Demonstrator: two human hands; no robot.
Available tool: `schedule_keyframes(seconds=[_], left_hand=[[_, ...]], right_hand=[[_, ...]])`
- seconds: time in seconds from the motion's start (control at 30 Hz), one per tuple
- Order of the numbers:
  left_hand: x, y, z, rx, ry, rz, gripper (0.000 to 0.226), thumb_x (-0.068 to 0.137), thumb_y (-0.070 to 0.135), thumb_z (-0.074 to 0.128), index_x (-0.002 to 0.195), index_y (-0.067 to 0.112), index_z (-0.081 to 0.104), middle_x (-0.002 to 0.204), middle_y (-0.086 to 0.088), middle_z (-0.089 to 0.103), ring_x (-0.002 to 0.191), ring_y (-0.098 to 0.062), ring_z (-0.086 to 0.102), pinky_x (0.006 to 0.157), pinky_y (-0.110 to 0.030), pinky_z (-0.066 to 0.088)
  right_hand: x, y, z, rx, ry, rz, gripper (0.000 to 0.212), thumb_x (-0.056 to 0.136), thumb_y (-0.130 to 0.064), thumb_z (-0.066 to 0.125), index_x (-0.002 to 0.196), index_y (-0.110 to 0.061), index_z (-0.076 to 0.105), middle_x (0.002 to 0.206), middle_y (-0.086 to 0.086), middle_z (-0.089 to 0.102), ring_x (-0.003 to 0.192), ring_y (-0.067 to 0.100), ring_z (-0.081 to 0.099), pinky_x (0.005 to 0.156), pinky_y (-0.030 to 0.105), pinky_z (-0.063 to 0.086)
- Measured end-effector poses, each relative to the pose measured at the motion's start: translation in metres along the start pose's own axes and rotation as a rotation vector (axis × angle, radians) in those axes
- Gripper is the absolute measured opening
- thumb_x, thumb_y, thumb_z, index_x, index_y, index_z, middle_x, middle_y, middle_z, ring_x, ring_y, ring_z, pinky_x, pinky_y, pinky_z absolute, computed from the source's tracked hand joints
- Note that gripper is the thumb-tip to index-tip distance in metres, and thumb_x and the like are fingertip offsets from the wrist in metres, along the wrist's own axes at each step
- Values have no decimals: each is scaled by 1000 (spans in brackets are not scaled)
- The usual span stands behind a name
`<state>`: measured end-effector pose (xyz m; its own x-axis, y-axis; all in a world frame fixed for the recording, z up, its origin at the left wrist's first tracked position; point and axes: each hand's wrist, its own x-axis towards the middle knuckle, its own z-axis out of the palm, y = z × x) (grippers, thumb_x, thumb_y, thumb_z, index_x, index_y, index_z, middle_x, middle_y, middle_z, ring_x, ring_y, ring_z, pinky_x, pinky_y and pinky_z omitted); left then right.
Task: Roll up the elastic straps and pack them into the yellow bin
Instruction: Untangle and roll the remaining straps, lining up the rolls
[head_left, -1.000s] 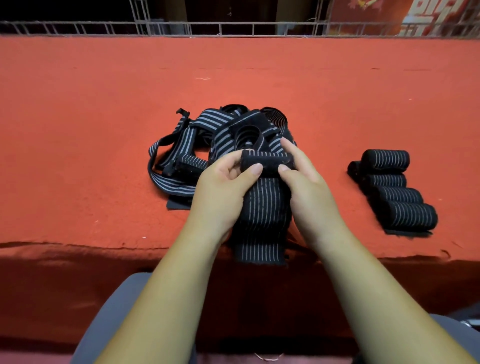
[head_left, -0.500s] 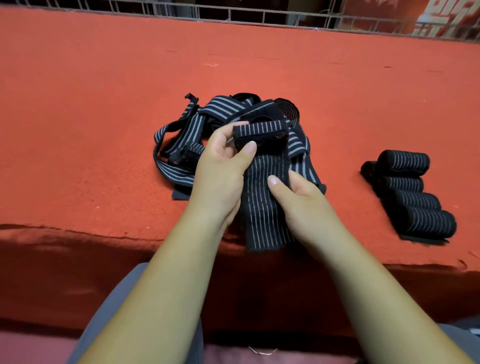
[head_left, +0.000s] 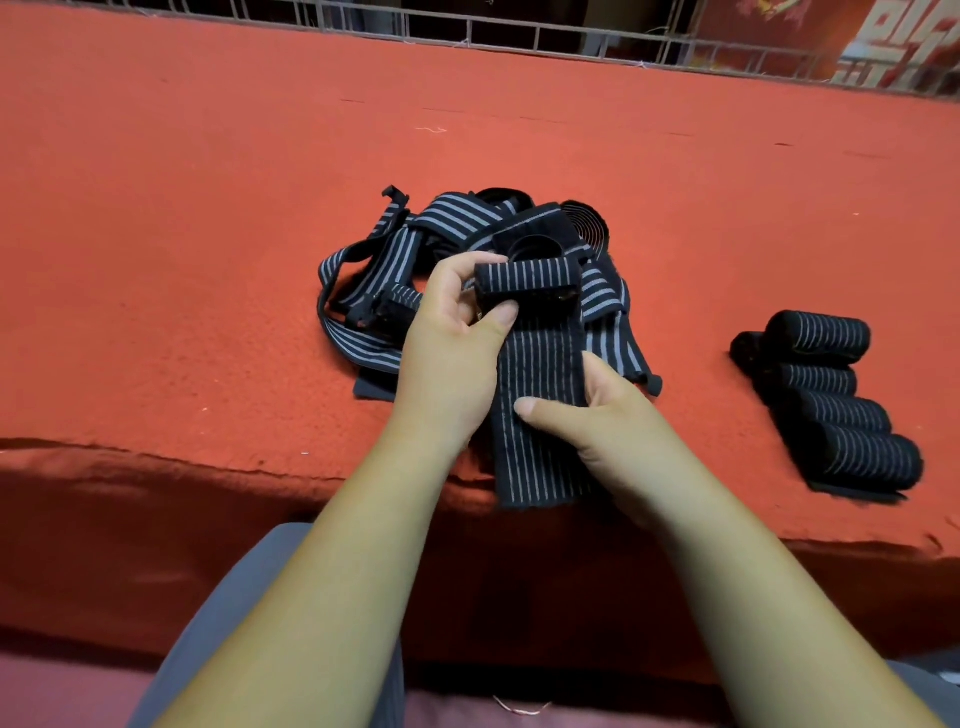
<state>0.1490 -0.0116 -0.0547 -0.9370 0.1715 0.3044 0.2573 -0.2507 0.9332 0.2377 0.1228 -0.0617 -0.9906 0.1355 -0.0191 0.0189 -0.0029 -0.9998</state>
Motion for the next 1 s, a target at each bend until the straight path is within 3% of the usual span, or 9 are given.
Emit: schedule_keyframes(seconds=[0.1, 0.2, 0.3, 0.37, 0.5, 0.57, 0.7, 0.87, 1.0], left_hand=[[0, -2, -2, 50, -54, 18, 44, 98, -9, 61, 129, 22, 64, 131, -8, 73, 126, -25, 69, 116, -57, 50], [-5, -4, 0, 51, -120, -2, 48, 99, -8, 60, 126, 30, 67, 129, -8, 73, 126, -25, 70, 114, -57, 52], [-9, -5, 5, 54, -196, -14, 48, 99, -10, 60, 130, 26, 67, 133, -7, 73, 130, -22, 68, 117, -53, 51], [-11, -5, 8, 65, -228, -24, 50, 99, -11, 60, 134, 24, 67, 136, -6, 73, 133, -20, 67, 119, -51, 49], [-10, -5, 6, 110, -228, -80, 56, 97, 2, 69, 148, 24, 63, 144, -2, 70, 137, -14, 65, 120, -46, 48], [-9, -5, 5, 143, -221, -127, 55, 94, 17, 78, 146, 23, 63, 133, -1, 76, 126, -13, 72, 113, -47, 54], [-12, -6, 5, 204, -293, -165, 29, 98, 13, 80, 121, 26, 69, 106, 0, 84, 102, -14, 80, 93, -37, 61], [-18, -7, 8, 233, -368, -154, 29, 100, 19, 72, 129, 19, 73, 118, 0, 82, 115, -21, 77, 108, -52, 56], [-19, -9, 7, 234, -383, -145, 27, 103, 18, 65, 129, 17, 74, 120, 0, 82, 118, -21, 76, 111, -54, 54]], right_hand=[[1, -3, -5, -12, 75, -6, 15, 105, -31, 71, 108, -17, 67, 101, -2, 79, 92, 16, 76, 85, 46, 58], [4, -8, -8, 35, 199, -41, 37, 94, -56, 74, 112, -24, 69, 101, 4, 75, 90, 22, 69, 80, 54, 54], [3, -15, -15, 16, 293, -179, 37, 104, -44, 71, 134, -24, 62, 102, 6, 76, 83, 24, 67, 68, 45, 53], [3, -16, -21, -23, 299, -243, 25, 107, -32, 67, 131, -25, 65, 97, 6, 75, 82, 26, 61, 66, 44, 47], [5, -9, -28, -92, 278, -290, 12, 108, -30, 66, 120, -29, 70, 108, -3, 78, 93, 28, 71, 81, 50, 55], [8, -5, -31, -118, 294, -301, 14, 106, -34, 66, 119, -34, 70, 111, -1, 78, 101, 31, 74, 89, 51, 57], [11, 0, -34, -113, 383, -291, 12, 108, -30, 68, 120, -32, 68, 97, -9, 75, 78, 9, 65, 75, 35, 49], [10, 0, -28, -180, 489, -330, 14, 107, -26, 69, 120, -22, 68, 104, -7, 78, 91, 5, 71, 83, 27, 56], [11, -2, -26, -197, 508, -355, 12, 107, -25, 68, 116, -18, 67, 105, -6, 77, 92, 5, 70, 84, 26, 56]])
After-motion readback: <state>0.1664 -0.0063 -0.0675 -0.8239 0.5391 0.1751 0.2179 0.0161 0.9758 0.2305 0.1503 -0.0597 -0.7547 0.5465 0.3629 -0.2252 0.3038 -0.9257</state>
